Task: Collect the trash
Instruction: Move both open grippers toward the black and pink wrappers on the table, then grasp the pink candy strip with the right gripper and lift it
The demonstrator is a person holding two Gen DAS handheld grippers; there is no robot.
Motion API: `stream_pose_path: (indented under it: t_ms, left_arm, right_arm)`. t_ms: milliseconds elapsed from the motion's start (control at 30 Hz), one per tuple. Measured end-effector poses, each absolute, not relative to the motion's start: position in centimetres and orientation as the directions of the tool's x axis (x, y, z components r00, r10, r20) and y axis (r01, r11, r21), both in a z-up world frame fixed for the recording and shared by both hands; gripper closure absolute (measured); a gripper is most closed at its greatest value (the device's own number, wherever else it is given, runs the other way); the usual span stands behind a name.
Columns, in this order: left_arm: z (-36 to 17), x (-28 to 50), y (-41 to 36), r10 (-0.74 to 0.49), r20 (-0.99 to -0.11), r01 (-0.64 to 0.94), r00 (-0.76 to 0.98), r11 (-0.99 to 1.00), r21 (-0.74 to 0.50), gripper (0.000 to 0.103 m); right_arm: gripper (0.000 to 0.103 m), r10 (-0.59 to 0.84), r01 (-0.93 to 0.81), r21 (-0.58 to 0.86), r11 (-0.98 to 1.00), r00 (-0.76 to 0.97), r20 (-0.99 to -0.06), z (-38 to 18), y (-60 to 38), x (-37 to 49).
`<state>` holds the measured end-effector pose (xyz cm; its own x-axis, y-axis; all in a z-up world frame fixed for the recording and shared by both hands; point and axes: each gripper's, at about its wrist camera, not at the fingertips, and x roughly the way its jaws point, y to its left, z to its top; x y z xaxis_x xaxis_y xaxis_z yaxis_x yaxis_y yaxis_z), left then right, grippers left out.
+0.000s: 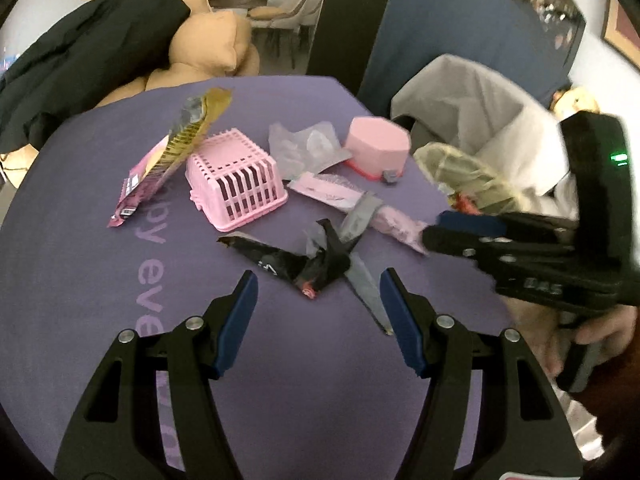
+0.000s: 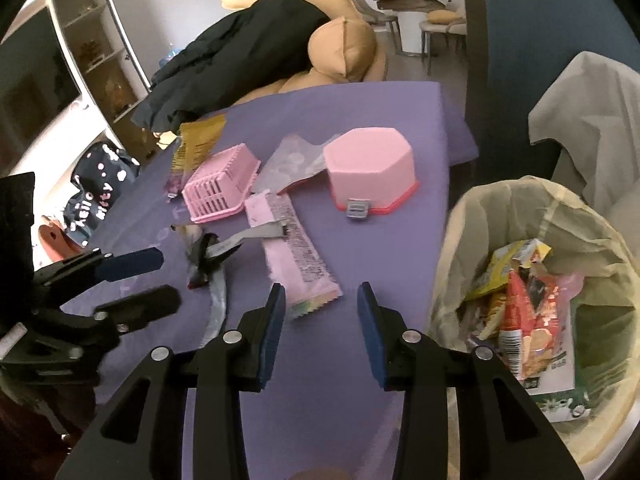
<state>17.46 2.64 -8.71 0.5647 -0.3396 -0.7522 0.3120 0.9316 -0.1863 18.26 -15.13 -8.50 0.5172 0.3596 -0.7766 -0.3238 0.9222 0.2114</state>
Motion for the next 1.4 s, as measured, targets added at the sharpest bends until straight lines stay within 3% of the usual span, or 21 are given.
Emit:
stream_pose_path:
  t_ms: [167, 667, 767, 1000, 1067, 1133, 1400]
  left_arm:
    - [-9.6, 18.7, 3.2, -0.28, -0.779, 0.257, 0.561, 0.954, -0.157, 0.048]
    - [-8.9, 19.1, 9.1, -0.224, -0.764, 0.098, 0.605, 0.973, -0.207, 0.048]
    - [-8.7, 19.3, 9.6, -0.228, -0.761, 0.082, 0.607, 0.971, -0.225, 0.048]
    - [-8.1, 18.9, 10.1, -0.252, -0.748, 0.086, 0.614, 0.964, -0.253, 0.048]
    - [-8.1, 18.8, 10.2, -0.259, -0.747, 0.091, 0.612, 0.962, -0.258, 0.048]
    - [-8.0, 18.5, 10.1, -0.274, -0.741, 0.109, 0.613, 0.958, -0.264, 0.048]
    - [-7.4, 17.7, 5.5, -0.39, -0.714, 0.293, 0.582, 0.919, -0.263, 0.048]
  right_arm:
    - [0.067, 0.355, -0.318, 0.21, 0.924, 0.517, -0.779, -8.5, -15.6, 18.3]
    - [0.067, 0.353, -0.41, 0.125, 0.904, 0.547, -0.759, -6.2, -13.9, 17.2]
    - [0.058, 0.332, -0.444, 0.082, 0.892, 0.522, -0.785, -6.3, -12.4, 18.2]
    - [0.058, 0.268, -0.483, -0.002, 0.876, 0.489, -0.83, -8.4, -9.2, 21.1]
    - [0.074, 0.255, -0.468, -0.007, 0.884, 0.493, -0.832, -8.7, -9.2, 21.5]
    - [0.08, 0.268, -0.45, 0.013, 0.893, 0.507, -0.819, -8.3, -9.8, 21.3]
    - [0.082, 0.199, -0.323, -0.021, 0.946, 0.632, -0.749, -5.4, -14.5, 17.8]
